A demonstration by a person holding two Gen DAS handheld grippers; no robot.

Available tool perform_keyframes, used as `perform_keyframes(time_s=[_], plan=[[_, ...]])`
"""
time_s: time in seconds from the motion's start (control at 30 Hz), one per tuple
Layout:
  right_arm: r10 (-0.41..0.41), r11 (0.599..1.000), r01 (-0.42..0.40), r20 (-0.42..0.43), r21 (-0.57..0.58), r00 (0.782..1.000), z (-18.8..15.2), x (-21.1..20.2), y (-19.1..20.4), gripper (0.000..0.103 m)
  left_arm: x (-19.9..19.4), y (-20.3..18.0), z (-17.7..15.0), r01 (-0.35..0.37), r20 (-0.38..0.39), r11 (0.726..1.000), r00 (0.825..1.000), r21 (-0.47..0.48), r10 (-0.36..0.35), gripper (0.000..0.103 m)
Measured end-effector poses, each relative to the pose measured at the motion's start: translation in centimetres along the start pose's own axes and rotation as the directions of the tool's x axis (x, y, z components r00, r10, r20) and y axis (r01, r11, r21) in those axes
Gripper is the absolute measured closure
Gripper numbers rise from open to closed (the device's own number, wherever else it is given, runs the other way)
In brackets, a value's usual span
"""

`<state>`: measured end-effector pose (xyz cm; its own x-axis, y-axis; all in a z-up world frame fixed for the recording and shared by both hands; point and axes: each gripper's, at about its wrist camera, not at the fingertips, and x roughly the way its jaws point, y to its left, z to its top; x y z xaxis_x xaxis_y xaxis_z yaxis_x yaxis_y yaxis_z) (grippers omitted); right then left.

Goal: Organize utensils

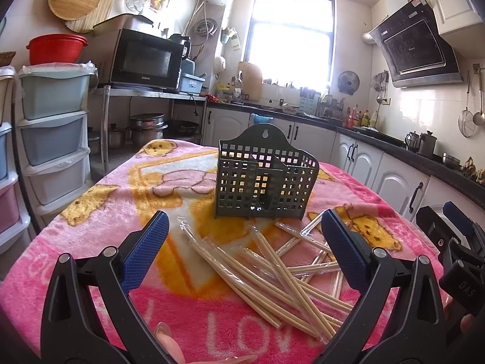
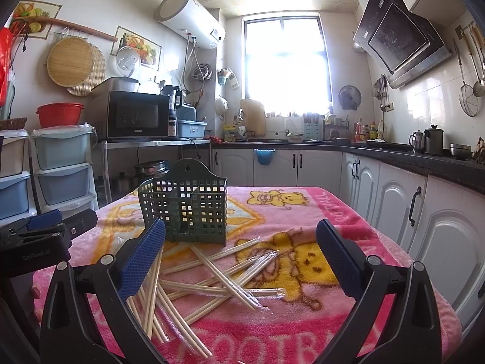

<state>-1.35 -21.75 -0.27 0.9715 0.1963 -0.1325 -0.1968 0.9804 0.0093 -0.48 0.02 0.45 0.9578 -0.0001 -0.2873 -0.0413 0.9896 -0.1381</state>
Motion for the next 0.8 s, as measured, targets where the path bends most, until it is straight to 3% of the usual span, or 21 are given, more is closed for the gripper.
perform_keyframes(time_s=[0.8], plan=[[0.026, 1.000, -0.027, -0.015, -0.007, 1.000, 0.29, 0.59, 0.15, 0.006, 0.27, 0.27, -0.19, -0.015, -0.005, 1.000, 1.000, -0.016, 0.015, 0.010]])
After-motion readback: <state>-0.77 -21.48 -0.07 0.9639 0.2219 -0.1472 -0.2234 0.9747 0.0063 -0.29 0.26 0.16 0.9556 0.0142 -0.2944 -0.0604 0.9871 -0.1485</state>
